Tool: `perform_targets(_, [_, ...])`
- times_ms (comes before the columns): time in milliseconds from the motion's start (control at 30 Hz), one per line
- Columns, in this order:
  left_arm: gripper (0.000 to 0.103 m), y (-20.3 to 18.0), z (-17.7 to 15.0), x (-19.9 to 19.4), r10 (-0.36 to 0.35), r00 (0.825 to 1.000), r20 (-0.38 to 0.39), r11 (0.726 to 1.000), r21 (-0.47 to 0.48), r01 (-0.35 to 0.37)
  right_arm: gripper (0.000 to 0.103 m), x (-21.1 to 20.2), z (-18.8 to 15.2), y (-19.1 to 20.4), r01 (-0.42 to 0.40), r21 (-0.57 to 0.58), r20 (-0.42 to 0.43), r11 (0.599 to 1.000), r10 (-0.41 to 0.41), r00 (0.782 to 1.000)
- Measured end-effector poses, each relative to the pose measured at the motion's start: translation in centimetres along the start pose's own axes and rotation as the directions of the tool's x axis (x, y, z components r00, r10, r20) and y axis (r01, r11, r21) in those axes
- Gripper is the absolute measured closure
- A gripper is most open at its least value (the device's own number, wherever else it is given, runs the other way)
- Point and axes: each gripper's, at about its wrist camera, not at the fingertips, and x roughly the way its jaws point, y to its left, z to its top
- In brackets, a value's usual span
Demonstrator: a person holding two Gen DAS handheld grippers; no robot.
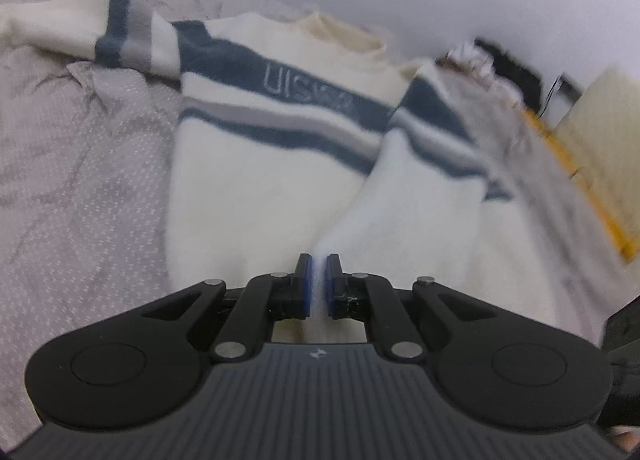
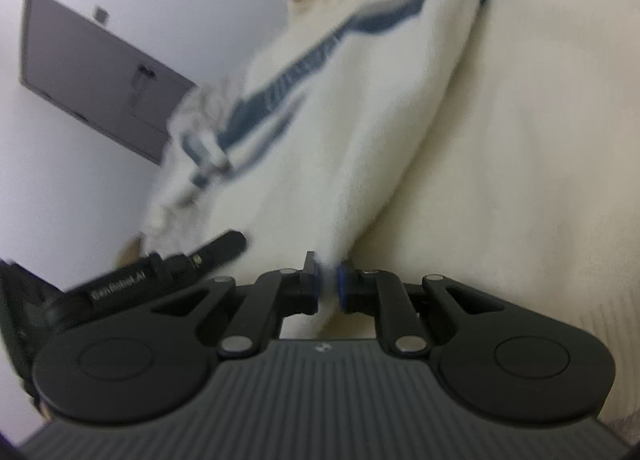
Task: Fold large clothes
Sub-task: 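Fold the gripped side over the sweater body with both grippers, then open, then move the left gripper to the other sleeve cuff and close on it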
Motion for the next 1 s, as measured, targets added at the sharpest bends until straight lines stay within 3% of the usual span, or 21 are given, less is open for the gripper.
perform_targets(167, [0.094, -0.8, -0.7, 1.5, 0.074, 0.997, -0.025, 0.995, 0.071, -0.072, 0.091, 0.9, -0.4, 0.5, 0.074, -0.107, -0.010, 0.992, -0.075, 0.997])
perform_targets(433, [0.093, -1.3, -0.6, 0.9, 0.072, 0.997, -0.003, 0.993, 0.099, -0.072, 0.088, 1.1, -0.6, 1.5, 0.120, -0.193, 0.004, 0.974, -0.121, 0.993])
perform_targets(533, [0.081, -1.8, -0.7, 0.0, 0.081, 0.997, 0.014, 0.989, 0.120, -0.083, 0.086, 0.8, -0.7, 2.3, 0.143, -0.231, 0.018, 0.962, -0.143, 0.990])
perform_targets(600, [0.060, -2.0, -0.6, -0.7, 0.073, 0.997, 0.036, 0.989, 0.124, -0.077, 0.084, 0.5, -0.8, 2.7, 0.154, -0.253, 0.026, 0.955, -0.152, 0.988])
perform_targets(833, [0.032, -2.0, 0.0, -4.4, 0.060, 0.990, 0.128, 0.992, 0.105, -0.074, 0.035, -2.2, -0.6, 3.3, 0.199, -0.287, 0.123, 0.937, -0.170, 0.978])
perform_targets(933, [0.027, -1.4, 0.6, -6.0, 0.071, 0.981, 0.183, 0.994, 0.073, -0.085, 0.019, -3.3, -0.5, 3.7, 0.212, -0.301, 0.183, 0.930, -0.162, 0.970])
perform_targets(1000, [0.018, -0.6, 1.3, -6.8, 0.077, 0.975, 0.209, 0.995, 0.043, -0.088, 0.014, -3.7, -0.4, 3.8, 0.238, -0.308, 0.223, 0.921, -0.173, 0.959])
